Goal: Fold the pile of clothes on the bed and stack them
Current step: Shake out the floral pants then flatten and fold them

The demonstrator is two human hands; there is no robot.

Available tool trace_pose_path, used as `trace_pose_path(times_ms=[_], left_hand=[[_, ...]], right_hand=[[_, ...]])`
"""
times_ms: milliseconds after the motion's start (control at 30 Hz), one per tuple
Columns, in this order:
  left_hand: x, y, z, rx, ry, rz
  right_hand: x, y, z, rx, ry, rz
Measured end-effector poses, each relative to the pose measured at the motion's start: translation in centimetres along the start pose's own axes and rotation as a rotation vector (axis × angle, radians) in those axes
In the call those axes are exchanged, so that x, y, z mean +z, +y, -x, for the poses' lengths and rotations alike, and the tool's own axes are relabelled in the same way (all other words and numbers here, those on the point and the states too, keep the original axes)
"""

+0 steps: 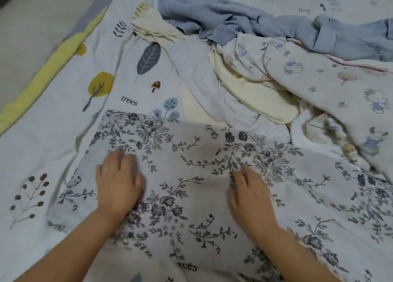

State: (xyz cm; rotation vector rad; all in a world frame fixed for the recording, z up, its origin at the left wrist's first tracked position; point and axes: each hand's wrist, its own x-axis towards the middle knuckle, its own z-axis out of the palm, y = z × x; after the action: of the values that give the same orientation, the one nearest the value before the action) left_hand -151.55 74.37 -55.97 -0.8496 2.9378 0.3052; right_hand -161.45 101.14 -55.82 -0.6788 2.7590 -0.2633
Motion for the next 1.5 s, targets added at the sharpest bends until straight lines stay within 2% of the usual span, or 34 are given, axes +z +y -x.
trace_pose_path(times_ms=[67, 167, 267, 400, 500, 567, 633, 700, 800, 867, 900, 1000, 1167, 1400, 1467, 1500], left_hand=[[-1.3, -2.7, -0.2, -0.201, 0.032, -0.006], [-2.6, -5.9, -0.8, -0.451, -0.123, 0.051], [-3.4, -7.5, -1.9, -0.516, -0.292, 0.178], [-5.0, -8.6, -2.5, -0.520, -0.371, 0.384], [-7.1, -7.8, -2.1, -0.408, -0.478, 0.389], [-8.2, -6.1, -1.5, -0.225, -0.455, 0.315], [-9.2, -3.8, -0.3, -0.043, -0.403, 0.258], [-10.0, -1.2, 1.1, 0.065, -0.384, 0.250], [-10.2, 3.1, 3.4, 0.125, -0.381, 0.278], [-9.7, 5.9, 5.1, 0.125, -0.391, 0.303], [-9.3, 7.1, 6.0, 0.152, -0.373, 0.287], [-7.8, 9.0, 8.5, 0.253, -0.285, 0.157], [-7.0, 9.5, 11.6, 0.221, -0.335, 0.030], [-4.9, 15.7, 13.5, 0.406, -0.275, 0.356], [-3.9, 18.4, 13.5, 0.479, -0.314, 0.437], [-3.4, 19.7, 13.4, 0.503, -0.391, 0.487]], right_hand=[[0.0, -1.7, -0.2, -0.071, -0.070, -0.023], [0.5, -3.7, -0.5, -0.144, -0.103, -0.042], [0.7, -5.1, -0.7, -0.161, -0.145, 0.037], [0.3, -5.6, -1.4, -0.130, -0.181, 0.070], [-0.5, -5.7, -1.6, -0.123, -0.240, 0.051], [-1.5, -6.2, -1.8, -0.098, -0.250, -0.074], [-2.8, -7.2, -1.9, -0.041, -0.246, -0.303], [-4.3, -8.5, -2.1, 0.035, -0.299, -0.656], [-6.0, -10.5, -2.6, 0.126, -0.520, -1.245], [-6.3, -11.0, -3.3, 0.179, -0.581, -1.425], [-6.3, -11.1, -3.5, 0.217, -0.559, -1.434], [-5.6, -10.4, -3.9, 0.313, -0.353, -1.236], [-5.4, -6.8, -2.8, 0.295, -0.235, -1.197], [-8.9, 0.7, -0.2, 0.267, -0.103, -1.024], [-10.4, 3.6, 0.9, 0.237, -0.035, -1.050], [-10.9, 5.0, 1.6, 0.255, -0.005, -1.074]])
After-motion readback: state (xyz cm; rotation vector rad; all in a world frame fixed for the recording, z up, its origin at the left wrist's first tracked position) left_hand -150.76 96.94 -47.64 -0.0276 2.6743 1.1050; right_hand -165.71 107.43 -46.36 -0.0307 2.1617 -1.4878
